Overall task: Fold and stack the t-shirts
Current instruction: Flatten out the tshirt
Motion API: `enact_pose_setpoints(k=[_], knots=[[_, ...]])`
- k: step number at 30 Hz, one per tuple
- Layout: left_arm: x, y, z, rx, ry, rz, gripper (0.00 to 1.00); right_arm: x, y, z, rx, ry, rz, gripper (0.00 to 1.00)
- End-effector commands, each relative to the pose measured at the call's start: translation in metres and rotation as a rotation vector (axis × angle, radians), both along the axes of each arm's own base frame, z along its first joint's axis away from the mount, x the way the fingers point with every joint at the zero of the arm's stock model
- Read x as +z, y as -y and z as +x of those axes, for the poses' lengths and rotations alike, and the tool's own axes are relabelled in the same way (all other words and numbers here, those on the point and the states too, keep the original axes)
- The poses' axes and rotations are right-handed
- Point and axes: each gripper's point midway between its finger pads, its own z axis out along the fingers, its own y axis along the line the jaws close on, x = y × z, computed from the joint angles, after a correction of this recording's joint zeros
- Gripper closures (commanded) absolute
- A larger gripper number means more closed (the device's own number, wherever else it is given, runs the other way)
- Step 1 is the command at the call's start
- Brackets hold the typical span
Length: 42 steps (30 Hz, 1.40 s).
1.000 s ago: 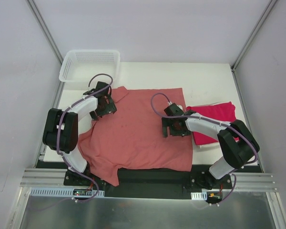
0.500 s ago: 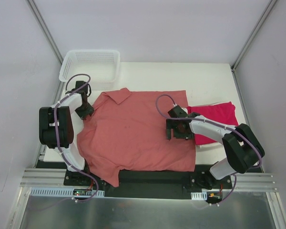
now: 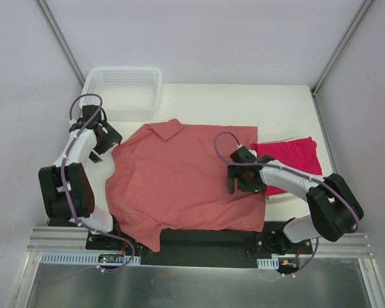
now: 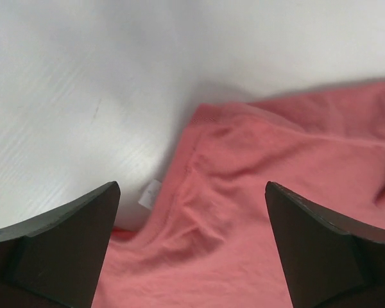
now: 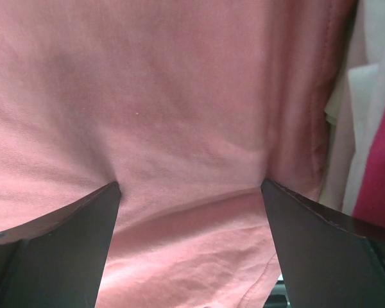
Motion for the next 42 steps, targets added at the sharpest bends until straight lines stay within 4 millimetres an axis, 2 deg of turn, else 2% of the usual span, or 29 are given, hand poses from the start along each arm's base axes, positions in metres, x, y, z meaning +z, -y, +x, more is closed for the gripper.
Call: enact_pose_setpoints(k=[1, 3, 4, 7, 12, 13, 14, 15, 16, 17, 19, 23, 26, 28, 30, 32, 33, 34, 35, 39, 40, 42], knots=[[0.049, 0.05, 0.001, -0.139, 0.151, -0.046, 0.01, -0.003, 0.028, -0.026, 0.012, -0.089, -0.104, 0.03], [0.061, 0.074, 0.011, -0.24, 0.199, -0.077, 0.01, -0.004, 0.028, -0.026, 0.017, -0.095, -0.108, 0.03], [0.061, 0.101, 0.012, -0.322, 0.2, -0.089, 0.01, -0.004, 0.029, -0.026, 0.013, -0.094, -0.111, 0.03], [0.054, 0.149, 0.023, -0.443, 0.184, -0.153, 0.03, -0.006, 0.029, -0.027, 0.02, -0.095, -0.111, 0.03], [0.024, 0.189, 0.061, -0.488, 0.124, -0.18, 0.18, -0.006, 0.027, -0.029, 0.031, -0.109, -0.102, 0.03], [0.005, 0.194, 0.066, -0.491, 0.078, -0.189, 0.21, -0.007, 0.027, -0.029, 0.035, -0.111, -0.1, 0.03], [0.008, 0.202, 0.079, -0.499, 0.095, -0.2, 0.24, -0.007, 0.027, -0.029, 0.033, -0.112, -0.101, 0.03], [0.004, 0.205, 0.084, -0.5, 0.088, -0.211, 0.25, -0.007, 0.027, -0.029, 0.035, -0.112, -0.101, 0.03], [-0.013, 0.207, 0.089, -0.491, 0.053, -0.217, 0.25, -0.007, 0.028, -0.029, 0.036, -0.113, -0.104, 0.03], [-0.009, 0.211, 0.099, -0.491, 0.07, -0.221, 0.26, -0.007, 0.028, -0.03, 0.036, -0.114, -0.104, 0.03], [-0.023, 0.214, 0.107, -0.485, 0.049, -0.226, 0.28, -0.006, 0.027, -0.029, 0.04, -0.113, -0.107, 0.03], [-0.026, 0.218, 0.128, -0.474, 0.068, -0.214, 0.34, -0.007, 0.027, -0.029, 0.04, -0.121, -0.106, 0.03], [-0.03, 0.221, 0.137, -0.473, 0.071, -0.22, 0.47, -0.008, 0.026, -0.029, 0.04, -0.127, -0.106, 0.03], [-0.032, 0.223, 0.14, -0.477, 0.07, -0.228, 0.59, -0.008, 0.025, -0.028, 0.042, -0.129, -0.109, 0.03], [-0.032, 0.225, 0.14, -0.481, 0.071, -0.233, 0.63, -0.009, 0.026, -0.028, 0.042, -0.136, -0.113, 0.03], [-0.031, 0.222, 0.14, -0.478, 0.074, -0.222, 0.71, -0.009, 0.025, -0.028, 0.043, -0.136, -0.115, 0.03], [-0.03, 0.22, 0.141, -0.476, 0.078, -0.207, 0.76, -0.01, 0.025, -0.028, 0.043, -0.138, -0.117, 0.03], [-0.028, 0.219, 0.141, -0.479, 0.083, -0.201, 0.92, -0.01, 0.025, -0.027, 0.042, -0.138, -0.117, 0.03], [-0.025, 0.219, 0.141, -0.482, 0.086, -0.202, 1.0, -0.01, 0.025, -0.027, 0.043, -0.137, -0.116, 0.03], [-0.002, 0.217, 0.138, -0.521, 0.129, -0.187, 1.0, -0.011, 0.026, -0.027, 0.041, -0.14, -0.122, 0.03], [0.012, 0.212, 0.136, -0.521, 0.157, -0.166, 1.0, -0.01, 0.026, -0.027, 0.04, -0.141, -0.122, 0.03], [0.028, 0.203, 0.134, -0.533, 0.189, -0.122, 1.0, -0.009, 0.026, -0.026, 0.039, -0.138, -0.122, 0.03]])
